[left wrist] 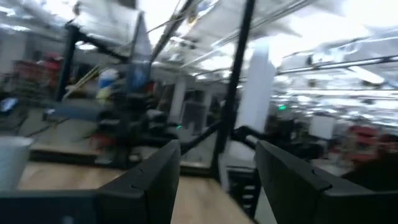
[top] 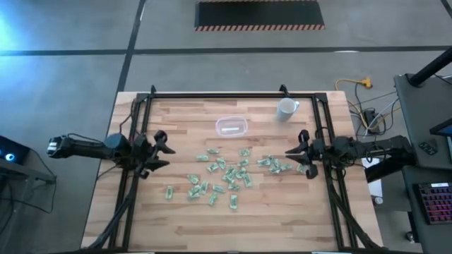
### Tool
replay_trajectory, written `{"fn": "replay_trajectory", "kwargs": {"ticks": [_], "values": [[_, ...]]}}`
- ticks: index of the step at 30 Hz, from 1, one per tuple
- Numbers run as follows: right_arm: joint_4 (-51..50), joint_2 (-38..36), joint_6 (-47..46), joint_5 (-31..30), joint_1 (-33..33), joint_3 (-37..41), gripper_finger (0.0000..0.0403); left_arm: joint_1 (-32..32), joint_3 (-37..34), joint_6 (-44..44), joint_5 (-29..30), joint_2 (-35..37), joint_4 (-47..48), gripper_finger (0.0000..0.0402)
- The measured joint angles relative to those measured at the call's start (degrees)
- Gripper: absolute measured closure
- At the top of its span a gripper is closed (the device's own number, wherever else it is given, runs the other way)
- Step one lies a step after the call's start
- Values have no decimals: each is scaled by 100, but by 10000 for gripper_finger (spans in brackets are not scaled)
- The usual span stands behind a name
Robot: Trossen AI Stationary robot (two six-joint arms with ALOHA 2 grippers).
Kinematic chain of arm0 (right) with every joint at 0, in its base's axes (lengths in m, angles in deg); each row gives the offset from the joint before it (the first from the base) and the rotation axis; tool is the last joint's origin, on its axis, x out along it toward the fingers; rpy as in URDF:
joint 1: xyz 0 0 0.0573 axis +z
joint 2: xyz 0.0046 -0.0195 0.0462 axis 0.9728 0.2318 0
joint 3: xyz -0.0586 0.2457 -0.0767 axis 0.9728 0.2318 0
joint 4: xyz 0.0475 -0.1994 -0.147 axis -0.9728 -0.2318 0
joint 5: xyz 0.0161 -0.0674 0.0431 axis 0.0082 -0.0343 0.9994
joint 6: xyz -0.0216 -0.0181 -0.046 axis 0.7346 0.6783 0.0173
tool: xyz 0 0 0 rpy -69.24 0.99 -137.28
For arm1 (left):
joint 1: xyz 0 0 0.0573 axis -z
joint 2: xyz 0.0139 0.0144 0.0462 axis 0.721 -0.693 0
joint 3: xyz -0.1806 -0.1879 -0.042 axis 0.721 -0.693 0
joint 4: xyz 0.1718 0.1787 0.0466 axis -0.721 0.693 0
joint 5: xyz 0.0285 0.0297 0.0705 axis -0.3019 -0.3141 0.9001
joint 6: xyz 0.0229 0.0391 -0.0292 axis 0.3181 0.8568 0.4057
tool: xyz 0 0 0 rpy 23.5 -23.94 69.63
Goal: Pick and place Stevia / Truvia into bins
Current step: Put the stevia packet into the transparent container
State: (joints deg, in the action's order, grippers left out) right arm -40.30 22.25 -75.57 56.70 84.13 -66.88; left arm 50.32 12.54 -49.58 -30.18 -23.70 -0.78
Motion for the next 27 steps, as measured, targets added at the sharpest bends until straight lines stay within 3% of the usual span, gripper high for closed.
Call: {"fn": "replay_trajectory", "kwargs": {"ticks": [3, 7, 10, 13, 17, 21, 24, 27], "values": [[435, 15, 274, 105, 4, 2, 344, 0, 0, 523, 499, -305, -35, 208], [1147, 102, 663, 331, 7, 0, 344, 0, 0, 750, 551, -717, -491, 208], [1395, 196, 905, 444, 9, 0, 344, -7, 0, 969, 552, -1038, -1158, 208], [1645, 325, 1179, 408, 9, 0, 344, -7, 0, 1902, 582, -1368, -1958, 208], [2202, 523, 1443, 398, 7, 0, 344, -7, 14, 1927, 589, -1732, -2983, 208], [2434, 766, 1482, 395, 7, -64, 344, -7, 308, 2052, 611, -2012, -2296, 208], [2292, 1067, 1630, 394, 7, -331, 344, -7, 676, 2047, 813, -2541, -1626, 208], [2196, 1531, 1825, 395, 7, -728, 344, -4, 994, 2011, 777, -3108, -1525, 208]]}}
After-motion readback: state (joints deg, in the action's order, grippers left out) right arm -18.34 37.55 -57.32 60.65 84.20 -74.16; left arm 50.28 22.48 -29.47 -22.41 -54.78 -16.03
